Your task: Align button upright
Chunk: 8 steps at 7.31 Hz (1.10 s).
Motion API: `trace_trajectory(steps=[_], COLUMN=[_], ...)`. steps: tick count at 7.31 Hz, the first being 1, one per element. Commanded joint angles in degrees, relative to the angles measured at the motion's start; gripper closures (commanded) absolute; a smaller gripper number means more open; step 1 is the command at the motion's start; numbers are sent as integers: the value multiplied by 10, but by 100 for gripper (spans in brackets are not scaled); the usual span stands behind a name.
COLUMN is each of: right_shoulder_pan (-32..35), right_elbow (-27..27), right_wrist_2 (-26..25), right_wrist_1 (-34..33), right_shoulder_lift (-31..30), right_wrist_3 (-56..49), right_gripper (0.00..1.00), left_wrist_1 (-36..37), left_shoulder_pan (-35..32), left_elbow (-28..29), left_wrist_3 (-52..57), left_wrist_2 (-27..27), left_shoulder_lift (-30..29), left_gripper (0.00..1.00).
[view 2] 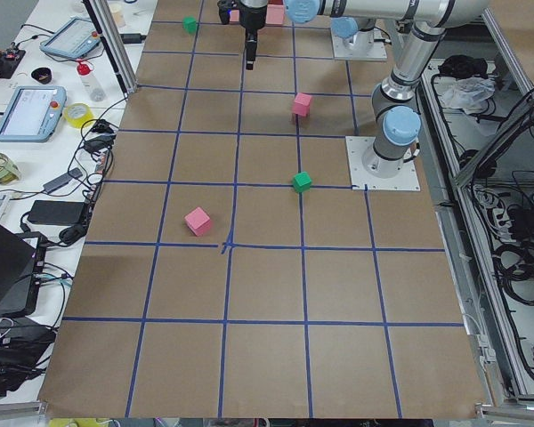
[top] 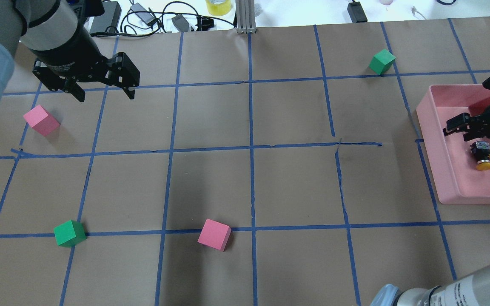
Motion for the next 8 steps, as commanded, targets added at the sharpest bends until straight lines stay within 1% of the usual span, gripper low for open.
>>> trace_trajectory(steps=[1,3,4,6,7,8], right_shoulder_pan=[0,0,0,-1,6,9], right_elbow=[-4,-17,-23,-23,-22,-21], right_wrist_2=[-10,-74,-105,-134,-152,-163], right_wrist_1=[-4,-26,-27,-27,-36,-44], right_shoulder_lift=[0,-1,-1,-6,-7,-3], right_wrist_3=[-1,0,1,11,47,58], right_gripper=[20,20,20,21,21,21], left_wrist_1=[0,0,0,0,0,0], left_shoulder_pan=[0,0,0,0,0,0], left_elbow=[0,0,0,0,0,0], left_wrist_3=[0,0,0,0,0,0], left_wrist_2=[0,0,0,0,0,0], left_shoulder_lift=[0,0,0,0,0,0], left_gripper=[0,0,0,0,0,0])
